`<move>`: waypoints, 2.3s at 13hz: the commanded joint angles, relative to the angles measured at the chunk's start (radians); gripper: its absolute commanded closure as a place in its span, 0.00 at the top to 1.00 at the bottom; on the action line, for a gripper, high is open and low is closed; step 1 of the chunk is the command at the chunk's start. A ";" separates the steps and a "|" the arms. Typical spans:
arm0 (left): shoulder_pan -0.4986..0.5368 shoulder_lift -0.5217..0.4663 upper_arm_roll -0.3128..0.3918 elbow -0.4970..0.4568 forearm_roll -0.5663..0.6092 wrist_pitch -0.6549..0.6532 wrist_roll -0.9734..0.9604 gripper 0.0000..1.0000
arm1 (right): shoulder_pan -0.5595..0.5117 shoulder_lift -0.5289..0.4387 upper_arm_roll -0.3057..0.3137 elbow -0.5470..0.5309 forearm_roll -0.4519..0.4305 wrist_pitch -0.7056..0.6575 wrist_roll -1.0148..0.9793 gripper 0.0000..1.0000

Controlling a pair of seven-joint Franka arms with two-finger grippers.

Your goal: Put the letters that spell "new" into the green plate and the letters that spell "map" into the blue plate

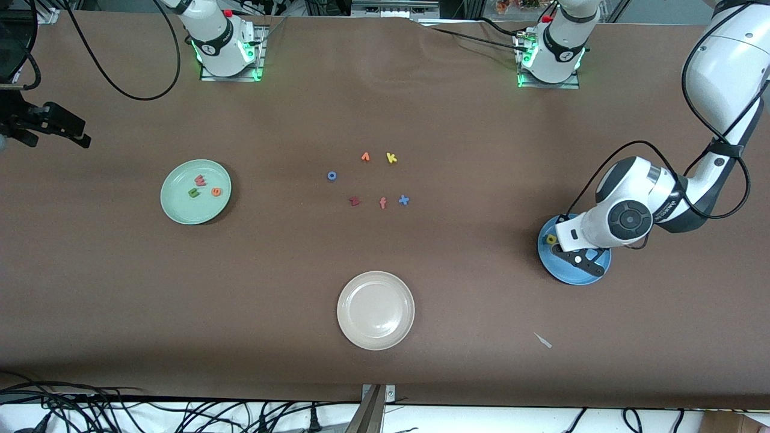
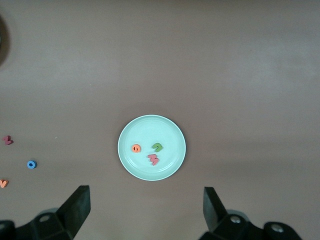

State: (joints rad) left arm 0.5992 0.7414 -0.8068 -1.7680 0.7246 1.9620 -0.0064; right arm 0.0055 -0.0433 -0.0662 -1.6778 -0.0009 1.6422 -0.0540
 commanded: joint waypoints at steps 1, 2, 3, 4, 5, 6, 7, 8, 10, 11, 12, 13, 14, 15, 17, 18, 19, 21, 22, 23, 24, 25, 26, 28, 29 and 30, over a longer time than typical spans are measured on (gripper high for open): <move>-0.021 -0.005 -0.003 0.085 -0.062 -0.043 0.032 1.00 | 0.010 0.003 -0.006 0.010 0.002 -0.009 -0.010 1.00; -0.021 -0.011 -0.003 0.108 -0.097 -0.064 0.035 1.00 | 0.011 0.003 -0.006 0.015 0.002 -0.009 -0.009 1.00; -0.019 -0.022 -0.003 0.123 -0.124 -0.087 0.039 1.00 | 0.010 0.008 -0.006 0.016 0.004 -0.009 -0.010 1.00; -0.019 -0.037 -0.005 0.136 -0.157 -0.122 0.037 1.00 | 0.011 0.008 -0.004 0.016 0.002 -0.009 -0.009 1.00; -0.019 -0.060 -0.005 0.142 -0.183 -0.155 0.037 1.00 | 0.013 0.010 -0.003 0.018 0.001 -0.009 -0.007 1.00; -0.015 -0.083 -0.006 0.144 -0.201 -0.188 0.039 1.00 | 0.013 0.011 -0.004 0.024 0.002 -0.009 -0.007 1.00; -0.009 -0.111 -0.005 0.144 -0.220 -0.219 0.040 1.00 | 0.013 0.011 -0.004 0.024 0.004 -0.010 -0.007 1.00; -0.007 -0.131 -0.005 0.144 -0.232 -0.239 0.033 1.00 | 0.013 0.011 -0.004 0.023 0.004 -0.010 -0.009 1.00; 0.001 -0.167 0.000 0.144 -0.240 -0.282 0.034 1.00 | 0.013 0.011 -0.004 0.024 0.002 -0.016 -0.007 1.00; 0.014 -0.183 0.003 0.144 -0.246 -0.291 0.035 1.00 | 0.013 0.011 -0.004 0.024 0.004 -0.016 -0.007 1.00; 0.043 -0.203 0.000 0.144 -0.282 -0.310 0.036 1.00 | 0.013 0.011 -0.004 0.024 0.004 -0.018 -0.007 1.00; 0.066 -0.209 0.000 0.150 -0.339 -0.328 0.039 1.00 | 0.013 0.011 -0.004 0.024 0.004 -0.018 -0.007 1.00; 0.091 -0.229 0.011 0.157 -0.391 -0.330 0.048 1.00 | 0.013 0.011 -0.004 0.024 0.002 -0.018 -0.006 1.00; 0.087 -0.276 0.040 0.148 -0.431 -0.330 0.048 1.00 | 0.014 0.011 -0.004 0.024 0.002 -0.019 -0.006 1.00; 0.009 -0.365 0.171 0.130 -0.523 -0.337 0.046 1.00 | 0.013 0.011 -0.004 0.024 0.004 -0.019 -0.007 1.00; -0.034 -0.399 0.251 0.128 -0.589 -0.342 0.046 1.00 | 0.013 0.011 -0.004 0.024 0.004 -0.019 -0.006 1.00; -0.097 -0.430 0.347 0.130 -0.652 -0.345 0.046 1.00 | 0.013 0.011 -0.004 0.024 0.004 -0.019 -0.006 1.00; -0.241 -0.486 0.522 0.130 -0.726 -0.347 0.069 1.00 | 0.013 0.011 -0.004 0.024 0.004 -0.019 -0.007 1.00; -0.309 -0.516 0.601 0.130 -0.767 -0.347 0.072 1.00 | 0.013 0.011 -0.004 0.024 0.004 -0.019 -0.007 1.00; -0.387 -0.543 0.677 0.133 -0.804 -0.345 0.071 1.00 | 0.013 0.011 -0.004 0.024 0.004 -0.019 -0.006 1.00; -0.450 -0.575 0.733 0.137 -0.827 -0.345 0.068 1.00 | 0.013 0.011 -0.004 0.024 0.004 -0.019 -0.006 1.00; -0.463 -0.608 0.735 0.136 -0.832 -0.347 0.069 1.00 | 0.013 0.011 -0.004 0.024 0.004 -0.019 -0.007 1.00; -0.475 -0.637 0.735 0.136 -0.824 -0.347 0.069 1.00 | 0.013 0.011 -0.004 0.024 0.004 -0.019 -0.006 1.00; -0.510 -0.700 0.733 0.136 -0.817 -0.360 0.069 1.00 | 0.013 0.011 -0.004 0.024 0.004 -0.019 -0.007 1.00; -0.515 -0.724 0.733 0.137 -0.817 -0.365 0.078 1.00 | 0.013 0.011 -0.004 0.024 0.004 -0.019 -0.007 1.00; -0.522 -0.746 0.733 0.137 -0.817 -0.368 0.100 1.00 | 0.013 0.011 -0.004 0.024 0.004 -0.019 -0.007 1.00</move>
State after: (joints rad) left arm 0.0974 0.0541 -0.0942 -1.6100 -0.0783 1.6059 0.0475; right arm 0.0147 -0.0383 -0.0660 -1.6746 -0.0009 1.6409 -0.0540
